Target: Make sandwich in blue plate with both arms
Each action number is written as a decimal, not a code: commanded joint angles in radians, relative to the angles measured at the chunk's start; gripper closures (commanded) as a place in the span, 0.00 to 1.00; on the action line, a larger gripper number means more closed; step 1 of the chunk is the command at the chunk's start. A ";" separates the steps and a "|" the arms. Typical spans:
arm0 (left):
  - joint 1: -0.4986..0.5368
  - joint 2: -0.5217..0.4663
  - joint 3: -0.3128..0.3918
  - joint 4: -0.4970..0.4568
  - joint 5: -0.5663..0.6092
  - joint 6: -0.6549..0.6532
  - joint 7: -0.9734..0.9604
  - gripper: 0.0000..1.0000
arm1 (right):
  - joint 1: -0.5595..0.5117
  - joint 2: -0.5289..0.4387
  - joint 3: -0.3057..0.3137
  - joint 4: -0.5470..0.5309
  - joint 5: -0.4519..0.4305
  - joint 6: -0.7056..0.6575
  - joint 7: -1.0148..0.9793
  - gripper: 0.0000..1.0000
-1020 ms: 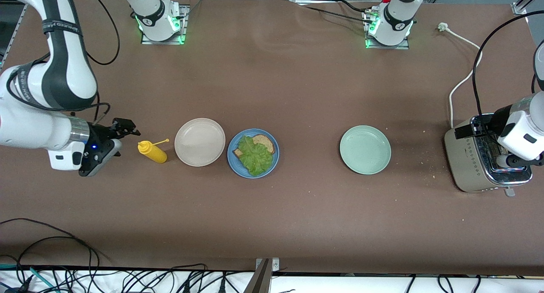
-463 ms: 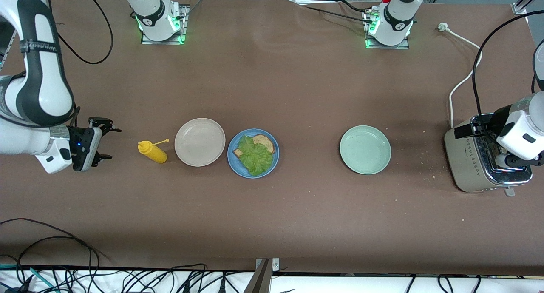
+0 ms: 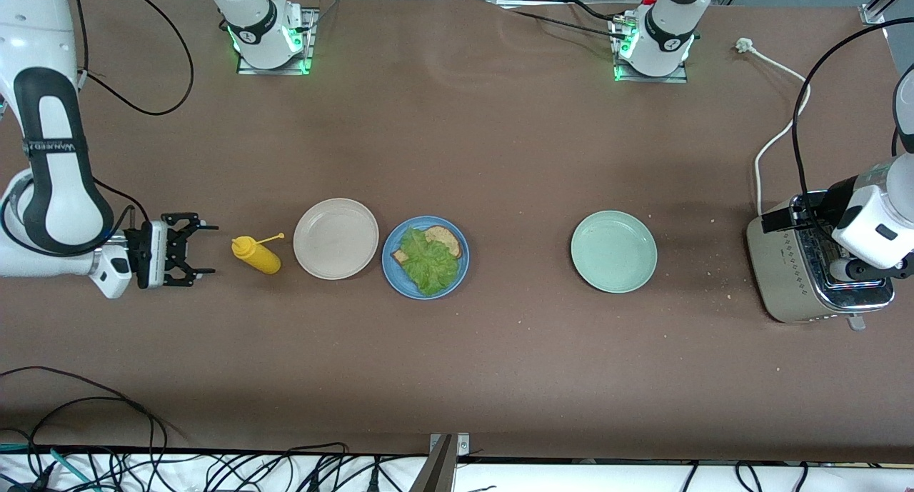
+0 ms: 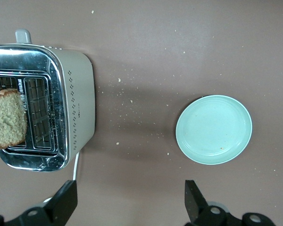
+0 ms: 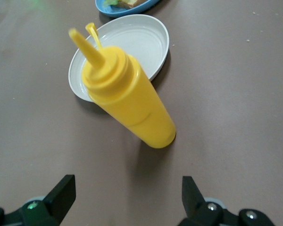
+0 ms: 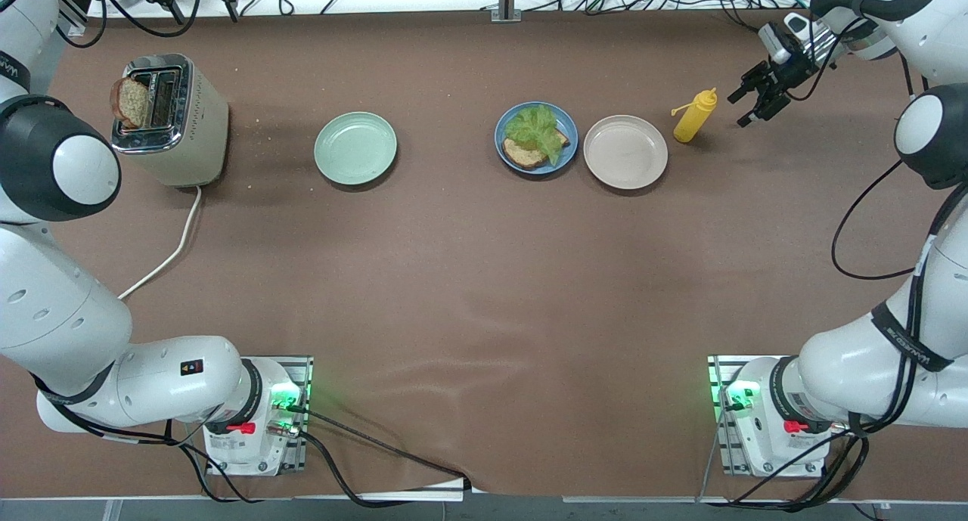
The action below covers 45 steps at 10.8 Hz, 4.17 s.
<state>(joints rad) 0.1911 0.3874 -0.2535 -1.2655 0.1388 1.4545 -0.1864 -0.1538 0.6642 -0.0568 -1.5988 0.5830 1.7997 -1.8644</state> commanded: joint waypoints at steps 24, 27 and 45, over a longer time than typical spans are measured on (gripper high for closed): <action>-0.007 -0.012 -0.003 -0.023 -0.004 0.006 0.022 0.00 | 0.320 -0.072 0.040 -0.015 -0.415 0.191 0.663 1.00; -0.005 -0.012 -0.003 -0.023 -0.002 0.006 0.022 0.00 | 0.517 -0.072 -0.115 -0.015 -0.434 0.194 0.752 1.00; -0.005 -0.013 -0.003 -0.020 -0.002 0.001 0.024 0.00 | 1.278 0.078 -0.584 -0.006 -0.914 0.096 1.116 1.00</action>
<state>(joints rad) 0.1848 0.3881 -0.2574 -1.2769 0.1388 1.4545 -0.1863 1.0729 0.7152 -0.6109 -1.6060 -0.2823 1.9113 -0.7922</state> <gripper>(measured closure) 0.000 0.648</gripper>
